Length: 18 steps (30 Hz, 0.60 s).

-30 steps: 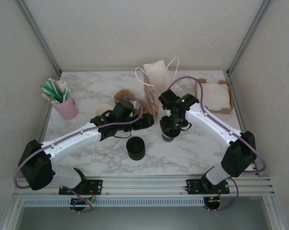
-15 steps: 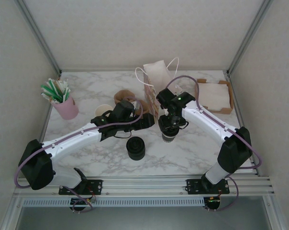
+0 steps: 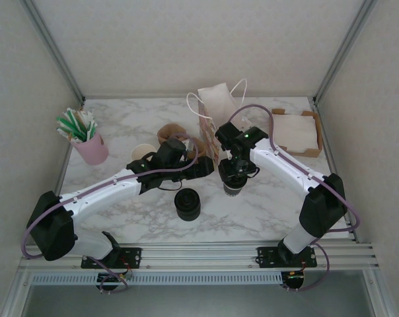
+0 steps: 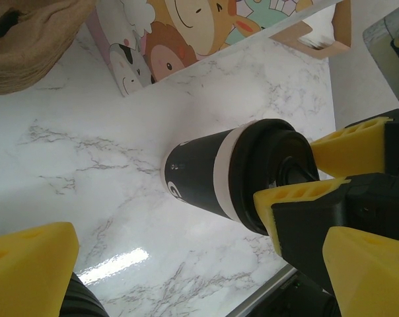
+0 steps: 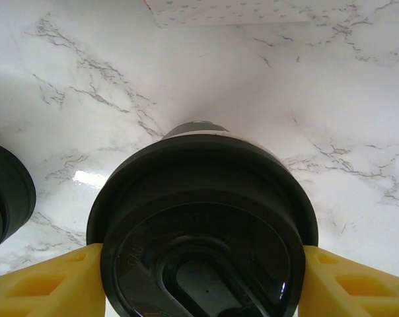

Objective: Pack the takeout coffee

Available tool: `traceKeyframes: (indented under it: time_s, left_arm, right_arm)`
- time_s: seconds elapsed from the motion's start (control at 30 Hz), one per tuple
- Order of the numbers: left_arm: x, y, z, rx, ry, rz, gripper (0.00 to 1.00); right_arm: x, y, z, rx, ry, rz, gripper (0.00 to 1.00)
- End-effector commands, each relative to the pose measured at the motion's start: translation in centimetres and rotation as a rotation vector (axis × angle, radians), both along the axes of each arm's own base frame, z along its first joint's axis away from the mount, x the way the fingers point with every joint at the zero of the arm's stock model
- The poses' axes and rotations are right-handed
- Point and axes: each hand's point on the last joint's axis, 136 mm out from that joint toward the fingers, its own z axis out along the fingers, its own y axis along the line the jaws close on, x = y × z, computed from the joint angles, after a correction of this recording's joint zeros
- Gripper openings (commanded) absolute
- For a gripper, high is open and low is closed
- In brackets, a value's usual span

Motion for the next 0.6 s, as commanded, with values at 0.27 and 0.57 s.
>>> traceKeyframes:
  time_s: [0.27, 0.57]
  left_arm:
    - [-0.3, -0.5, -1.0, 0.012, 0.005, -0.032, 0.95]
    - [-0.3, -0.5, -1.1, 0.013, 0.007, -0.032, 0.95]
  right_arm:
    - [0.1, -0.5, -1.0, -0.028, 0.013, -0.014, 0.65]
    - [-0.2, -0.6, -1.5, -0.027, 0.02, -0.015, 0.65]
